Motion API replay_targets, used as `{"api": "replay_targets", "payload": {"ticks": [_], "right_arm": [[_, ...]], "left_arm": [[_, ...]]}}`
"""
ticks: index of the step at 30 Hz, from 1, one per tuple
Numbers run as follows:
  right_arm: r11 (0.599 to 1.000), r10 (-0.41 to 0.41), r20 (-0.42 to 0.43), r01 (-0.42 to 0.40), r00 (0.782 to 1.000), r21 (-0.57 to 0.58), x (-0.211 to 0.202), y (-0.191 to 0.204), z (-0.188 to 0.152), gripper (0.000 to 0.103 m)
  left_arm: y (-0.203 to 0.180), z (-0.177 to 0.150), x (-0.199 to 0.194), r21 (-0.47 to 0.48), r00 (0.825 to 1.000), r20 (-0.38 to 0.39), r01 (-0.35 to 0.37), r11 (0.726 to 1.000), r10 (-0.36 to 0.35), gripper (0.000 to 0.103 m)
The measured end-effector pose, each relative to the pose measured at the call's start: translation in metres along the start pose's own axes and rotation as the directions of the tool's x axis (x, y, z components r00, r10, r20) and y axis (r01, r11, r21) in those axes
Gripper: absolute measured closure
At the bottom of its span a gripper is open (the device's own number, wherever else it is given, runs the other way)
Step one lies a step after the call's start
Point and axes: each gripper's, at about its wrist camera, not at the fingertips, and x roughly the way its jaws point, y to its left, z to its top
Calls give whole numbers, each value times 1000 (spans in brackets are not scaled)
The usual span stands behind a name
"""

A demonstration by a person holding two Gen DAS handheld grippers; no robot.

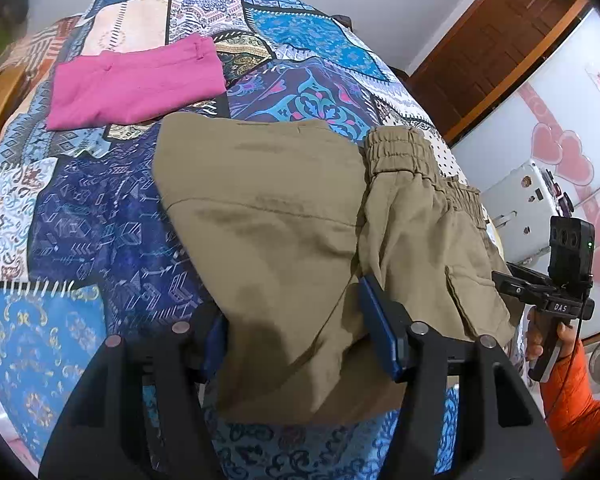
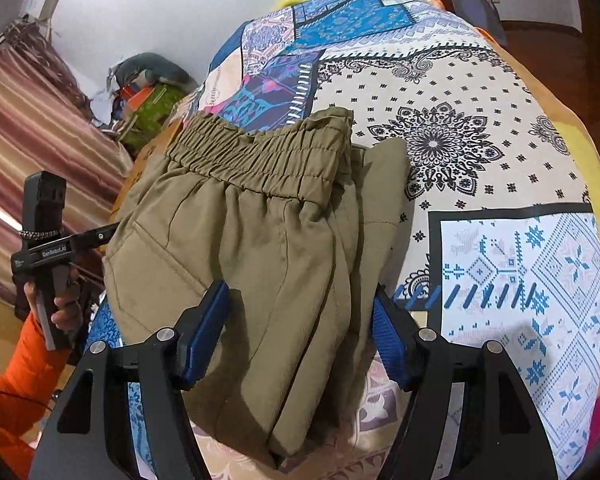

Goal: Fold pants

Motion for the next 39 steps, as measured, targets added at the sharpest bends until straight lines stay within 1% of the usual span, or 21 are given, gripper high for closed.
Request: {"api": "replay_targets", "payload": {"ticks": [3, 6, 8, 9, 10, 11, 12, 13, 14, 15, 17, 21, 25, 27, 32, 33, 38, 39], "right_arm": [[1000, -5, -12, 5, 1000, -11, 5, 1, 6, 37], [1000, -4, -6, 4, 1000, 10, 7, -1, 10, 38], [1000, -6, 15, 6, 1000, 21, 7, -2, 11, 42], [1000, -5, 26, 4, 1000, 22, 6, -2, 11, 45], [1000, -2, 39, 1, 999, 24, 5, -1, 11, 50], [1000, 3, 49, -4, 999, 28, 5, -2, 10, 58], [999, 5, 55, -7, 998, 33, 4, -2, 11, 61], [999, 9, 62, -12, 998, 43, 3, -4, 11, 68], [999, 14, 61, -17, 998, 51, 2, -5, 12, 74], [998, 17, 63, -20, 998, 56, 1, -6, 14, 76], [999, 15, 74, -19, 997, 43, -3, -4, 15, 84], [999, -38, 92, 40, 995, -22, -8, 10, 19, 88], [994, -73, 131, 84, 989, -76, -18, 24, 25, 91], [991, -81, 149, 95, 985, -91, -23, 30, 28, 92], [981, -89, 192, 119, 977, -150, -37, 47, 43, 92], [979, -89, 199, 122, 976, -162, -39, 51, 47, 92], [966, -89, 241, 142, 967, -216, -49, 69, 64, 93], [963, -89, 245, 146, 965, -225, -49, 72, 67, 93]], "left_arm": [[0, 7, 8, 11, 1000, 15, -9, 1000, 9, 43], [2, 10, 13, 2, 1000, 20, -15, 1000, 15, 43], [1, 12, 14, 3, 999, 23, -23, 1000, 23, 43], [-1, 12, 13, 15, 999, 27, -45, 999, 44, 49], [-3, 12, 13, 28, 997, 30, -66, 997, 66, 53], [-5, 12, 12, 37, 997, 32, -75, 996, 74, 59], [-7, 12, 10, 47, 996, 38, -85, 995, 84, 67], [-8, 12, 9, 50, 995, 40, -92, 994, 91, 70], [-10, 13, 9, 57, 994, 42, -104, 993, 102, 78], [-13, 13, 7, 74, 992, 51, -119, 990, 116, 86], [-18, 14, 6, 104, 985, 71, -165, 981, 158, 90], [-27, 16, 5, 138, 973, 93, -225, 965, 213, 95], [-37, 19, -9, 162, 961, 149, -257, 953, 234, 98], [-42, 22, -19, 172, 953, 179, -274, 946, 244, 99], [-52, 30, -40, 199, 946, 225, -281, 939, 235, 100], [-56, 30, -45, 206, 940, 239, -294, 933, 243, 100], [-61, 36, -64, 211, 926, 282, -314, 926, 250, 100], [-61, 39, -69, 208, 920, 296, -325, 923, 257, 100]]}}
